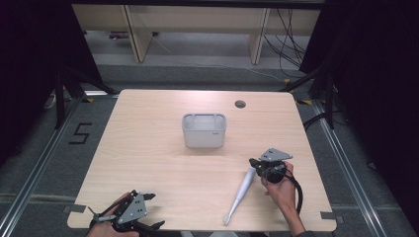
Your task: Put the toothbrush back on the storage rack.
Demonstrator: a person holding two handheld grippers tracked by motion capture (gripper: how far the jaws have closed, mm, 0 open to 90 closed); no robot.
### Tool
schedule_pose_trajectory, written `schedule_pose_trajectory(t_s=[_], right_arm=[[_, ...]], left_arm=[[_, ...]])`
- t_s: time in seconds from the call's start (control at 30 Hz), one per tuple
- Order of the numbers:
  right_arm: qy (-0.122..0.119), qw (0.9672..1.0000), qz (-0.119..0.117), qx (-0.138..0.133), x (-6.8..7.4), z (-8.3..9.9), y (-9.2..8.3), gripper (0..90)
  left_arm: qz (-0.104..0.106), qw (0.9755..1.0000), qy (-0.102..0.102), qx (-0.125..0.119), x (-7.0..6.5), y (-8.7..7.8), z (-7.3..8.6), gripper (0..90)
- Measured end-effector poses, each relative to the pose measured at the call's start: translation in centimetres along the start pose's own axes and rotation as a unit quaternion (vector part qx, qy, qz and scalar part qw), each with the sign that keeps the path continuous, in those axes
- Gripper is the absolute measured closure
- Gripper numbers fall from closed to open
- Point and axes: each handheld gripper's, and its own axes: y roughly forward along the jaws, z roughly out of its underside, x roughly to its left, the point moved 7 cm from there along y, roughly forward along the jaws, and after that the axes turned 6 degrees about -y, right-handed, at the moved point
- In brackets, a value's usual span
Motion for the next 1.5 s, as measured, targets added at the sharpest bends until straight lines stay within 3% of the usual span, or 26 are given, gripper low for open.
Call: schedule_pose_trajectory(t_s=[0.13, 0.2, 0.5, 0.57, 0.63, 0.67, 0.87, 1.23, 1.27, 1.43, 1.47, 1.5], right_arm=[[0.007, 0.9999, -0.002, 0.007, 0.1, 0.0, 0.4, 89.9], [-0.004, 0.9999, -0.003, 0.009, 0.0, 0.0, 0.7, 89.9], [-0.004, 0.9994, -0.004, 0.034, -0.6, 0.5, 1.5, 89.8], [0.012, 0.9989, -0.003, 0.045, -0.4, 0.7, 1.4, 89.7], [-0.001, 0.9992, -0.002, 0.04, -0.6, 0.7, 1.5, 89.6], [0.012, 0.9988, -0.005, 0.047, -0.5, 0.9, 1.5, 89.5], [0.018, 0.998, -0.002, 0.06, -0.7, 1.3, 1.3, 89.2], [0.031, 0.9965, -0.001, 0.077, -0.6, 2.3, 0.4, 88.7], [0.042, 0.9959, -0.001, 0.08, -0.4, 2.4, 0.2, 88.6], [0.041, 0.9959, -0.006, 0.081, 0.0, 2.6, -0.4, 88.2], [0.028, 0.9961, -0.006, 0.084, 0.0, 2.7, -0.6, 87.8], [0.034, 0.9957, -0.007, 0.086, 0.2, 2.7, -0.9, 87.6]], left_arm=[[0.003, 1.0, 0.0, 0.004, -0.1, 0.0, 0.1, 14.7], [-0.001, 1.0, 0.0, 0.001, 0.0, 0.0, 0.0, 14.7], [-0.003, 1.0, 0.003, 0.004, 0.0, 0.0, 0.0, 14.7], [0.0, 1.0, -0.002, -0.002, -0.1, 0.0, 0.0, 14.7], [-0.005, 1.0, 0.004, 0.0, 0.1, 0.0, 0.0, 14.8], [0.004, 1.0, -0.004, 0.002, -0.2, -0.1, 0.0, 14.7], [-0.008, 1.0, 0.005, 0.003, 0.1, -0.1, 0.0, 14.8], [0.0, 1.0, 0.002, 0.001, -0.1, -0.2, -0.1, 14.8], [0.0, 1.0, 0.002, 0.001, -0.1, -0.2, -0.1, 14.8], [0.001, 1.0, 0.002, 0.003, -0.1, -0.2, -0.1, 14.8], [0.0, 1.0, 0.002, 0.003, -0.1, -0.2, 0.0, 14.7], [0.001, 1.0, 0.001, 0.002, -0.1, -0.2, 0.0, 14.7]])
